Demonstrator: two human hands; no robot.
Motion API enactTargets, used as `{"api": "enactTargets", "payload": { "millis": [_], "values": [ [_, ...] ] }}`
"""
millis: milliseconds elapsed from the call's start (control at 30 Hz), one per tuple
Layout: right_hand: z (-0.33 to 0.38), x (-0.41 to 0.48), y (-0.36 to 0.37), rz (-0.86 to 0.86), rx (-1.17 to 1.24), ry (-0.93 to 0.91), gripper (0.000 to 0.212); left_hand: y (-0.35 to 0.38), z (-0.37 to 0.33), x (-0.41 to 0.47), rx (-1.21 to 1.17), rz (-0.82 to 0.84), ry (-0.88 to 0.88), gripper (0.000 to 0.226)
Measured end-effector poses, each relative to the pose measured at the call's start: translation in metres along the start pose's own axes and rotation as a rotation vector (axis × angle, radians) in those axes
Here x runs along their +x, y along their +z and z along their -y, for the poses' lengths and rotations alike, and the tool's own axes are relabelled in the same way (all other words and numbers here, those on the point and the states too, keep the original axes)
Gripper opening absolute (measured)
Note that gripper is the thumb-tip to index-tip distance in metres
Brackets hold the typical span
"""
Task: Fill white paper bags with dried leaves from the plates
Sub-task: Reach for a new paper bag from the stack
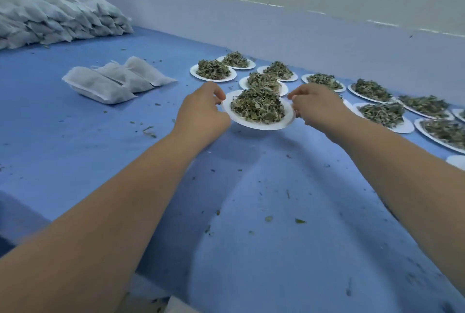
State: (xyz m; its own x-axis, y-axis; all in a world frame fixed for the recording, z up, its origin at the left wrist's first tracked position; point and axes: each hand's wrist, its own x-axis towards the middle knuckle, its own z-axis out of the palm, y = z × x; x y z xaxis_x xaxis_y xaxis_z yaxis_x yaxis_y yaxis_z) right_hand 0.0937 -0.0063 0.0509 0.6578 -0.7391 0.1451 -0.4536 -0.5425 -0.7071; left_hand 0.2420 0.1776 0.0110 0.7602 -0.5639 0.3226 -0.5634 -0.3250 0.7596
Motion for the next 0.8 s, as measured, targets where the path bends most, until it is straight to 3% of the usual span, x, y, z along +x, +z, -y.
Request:
{"api": "enactTargets", "payload": {
  "millis": [267, 433, 600, 800],
  "values": [
    [-0.086, -0.102, -0.123, -0.212, -0.095, 0.074, 0.019, 0.096, -0.097, -0.058, -0.037, 0.188, 0.152, 0.032],
    [-0.142, -0.163, -0.179, -0.230, -0.203, 0.178, 0.018, 0.153, -0.146, -0.095, -0.046, 0.305, 0.203, 0.031],
    [-0.172, -0.199, -0.195, -0.197, -0.291, 0.219, 0.018, 0.178, -0.167, -0.120, 0.037, 0.404, 0.224, 0.030],
    [-0.182, -0.207, -0.192, -0.153, -0.287, 0.203, 0.022, 0.174, -0.172, -0.123, 0.073, 0.394, 0.193, 0.031]
  ]
}}
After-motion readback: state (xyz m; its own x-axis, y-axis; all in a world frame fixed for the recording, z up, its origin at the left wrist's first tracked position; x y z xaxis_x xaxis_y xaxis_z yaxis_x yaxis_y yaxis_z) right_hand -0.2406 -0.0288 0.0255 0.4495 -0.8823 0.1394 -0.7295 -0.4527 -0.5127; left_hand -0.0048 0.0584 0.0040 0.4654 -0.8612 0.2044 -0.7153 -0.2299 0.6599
